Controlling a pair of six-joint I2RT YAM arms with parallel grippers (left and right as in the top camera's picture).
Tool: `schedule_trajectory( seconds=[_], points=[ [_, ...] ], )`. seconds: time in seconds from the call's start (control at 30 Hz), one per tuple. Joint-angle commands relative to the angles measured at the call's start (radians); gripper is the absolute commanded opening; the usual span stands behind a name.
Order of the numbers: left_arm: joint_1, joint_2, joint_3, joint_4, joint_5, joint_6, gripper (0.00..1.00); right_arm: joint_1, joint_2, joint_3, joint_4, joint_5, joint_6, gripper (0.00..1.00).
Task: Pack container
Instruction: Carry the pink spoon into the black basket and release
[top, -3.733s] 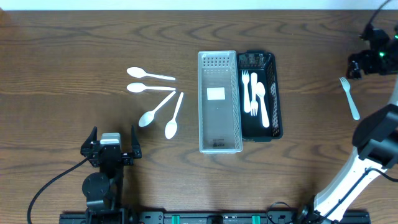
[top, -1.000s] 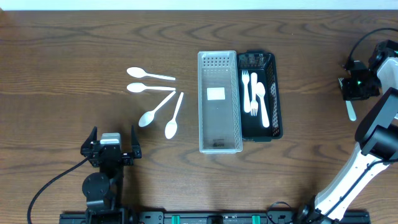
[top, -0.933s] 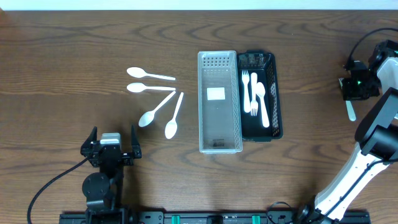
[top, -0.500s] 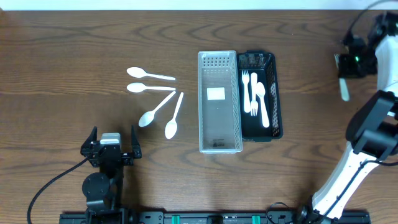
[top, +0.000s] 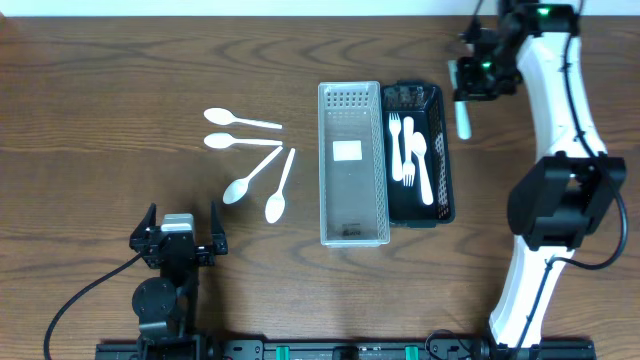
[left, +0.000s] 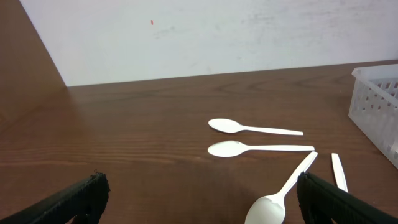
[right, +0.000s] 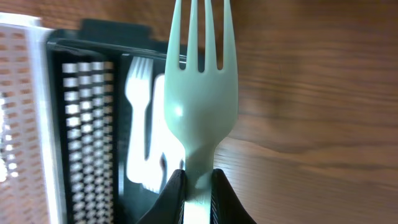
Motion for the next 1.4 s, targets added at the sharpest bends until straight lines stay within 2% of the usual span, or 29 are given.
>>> schedule_trajectory(
  seconds=[0.0, 0.67, 0.83, 1.0, 1.03, 1.07, 1.2, 1.37],
  points=[
    [0.005, -0.005, -0.029, -0.011, -0.004, -0.008, 0.98, 0.042, -0.020, 0.011, 0.007, -0.013, 0.061, 0.05],
    [0.005, -0.005, -0.029, -0.011, -0.004, -0.008, 0.98, 0.149, -0.019, -0.029, 0.008, 0.016, 0.135, 0.15],
    [0.005, -0.005, -0.029, -0.011, -0.004, -0.008, 0.98, 0.176, -0.019, -0.029, 0.001, 0.016, 0.135, 0.32],
    [0.005, -0.005, -0.029, -0.011, -0.004, -0.008, 0.98, 0.181, -0.019, -0.029, 0.009, 0.017, 0.135, 0.72],
    [0.005, -0.005, -0.029, -0.011, -0.004, -0.008, 0.98, 0.179, -0.019, -0.029, 0.016, 0.017, 0.135, 0.88],
    [0.005, -0.005, -0.029, -0.011, -0.004, -0.008, 0.98, 0.177, -0.019, -0.029, 0.023, 0.017, 0.135, 0.99],
    [0.005, -0.005, -0.029, -0.011, -0.004, -0.008, 0.98, 0.140, -0.020, -0.021, 0.065, 0.017, 0.134, 0.99],
    [0.005, -0.005, -0.029, -0.011, -0.004, -0.008, 0.98, 0.021, -0.022, 0.000, 0.074, 0.017, 0.120, 0.99]
  ],
)
